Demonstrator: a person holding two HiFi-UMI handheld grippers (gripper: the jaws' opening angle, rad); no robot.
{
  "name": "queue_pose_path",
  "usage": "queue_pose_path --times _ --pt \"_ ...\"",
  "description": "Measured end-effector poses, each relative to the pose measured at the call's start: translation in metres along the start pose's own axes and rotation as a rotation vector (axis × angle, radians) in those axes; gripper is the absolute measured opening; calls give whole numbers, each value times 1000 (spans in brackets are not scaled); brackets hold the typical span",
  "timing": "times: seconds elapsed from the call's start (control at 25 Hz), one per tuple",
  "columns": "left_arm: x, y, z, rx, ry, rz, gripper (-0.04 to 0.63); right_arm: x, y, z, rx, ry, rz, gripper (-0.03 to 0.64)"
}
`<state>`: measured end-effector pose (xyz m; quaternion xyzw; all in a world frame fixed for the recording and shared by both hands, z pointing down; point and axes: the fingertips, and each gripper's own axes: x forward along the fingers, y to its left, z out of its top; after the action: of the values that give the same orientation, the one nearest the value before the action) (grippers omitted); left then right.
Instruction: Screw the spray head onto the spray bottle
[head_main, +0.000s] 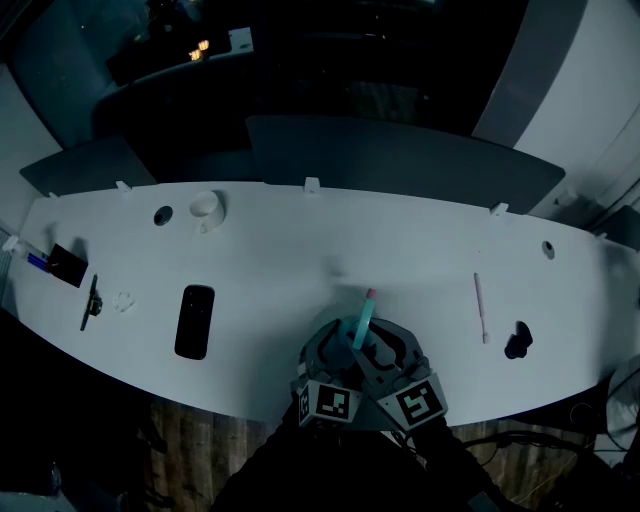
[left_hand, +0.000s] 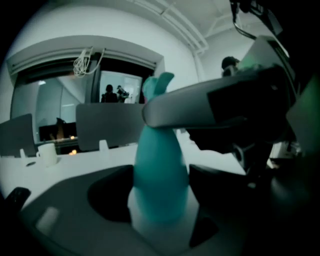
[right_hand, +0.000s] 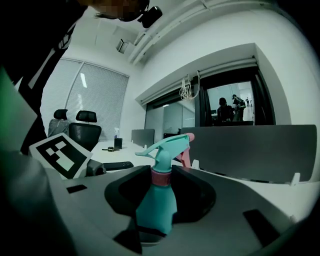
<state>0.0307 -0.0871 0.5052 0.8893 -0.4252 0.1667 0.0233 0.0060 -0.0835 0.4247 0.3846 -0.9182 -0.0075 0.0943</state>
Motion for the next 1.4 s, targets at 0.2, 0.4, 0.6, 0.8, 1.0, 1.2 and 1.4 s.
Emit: queue_pose_path --times 0.2,0.4,0.6,0.8,1.0,1.2,1.4 --pt "-13 6 5 -39 -83 -292 351 0 3 0 13 10 74 123" --pt "-7 -8 -17 205 118 -635 354 -1 7 0 14 14 136 123" --pt "-1 -8 -18 229 108 -610 353 0 3 -1 10 24 138 123" --pt "-1 -2 -15 83 62 -264 351 0 3 0 1 4 72 123" --pt "-5 2 -14 -34 72 53 353 -1 7 0 15 -6 33 123" --pt "-12 2 -12 107 -6 -204 356 2 9 0 4 9 94 123" --pt "-12 2 -23 238 133 -615 356 5 12 1 13 5 162 123"
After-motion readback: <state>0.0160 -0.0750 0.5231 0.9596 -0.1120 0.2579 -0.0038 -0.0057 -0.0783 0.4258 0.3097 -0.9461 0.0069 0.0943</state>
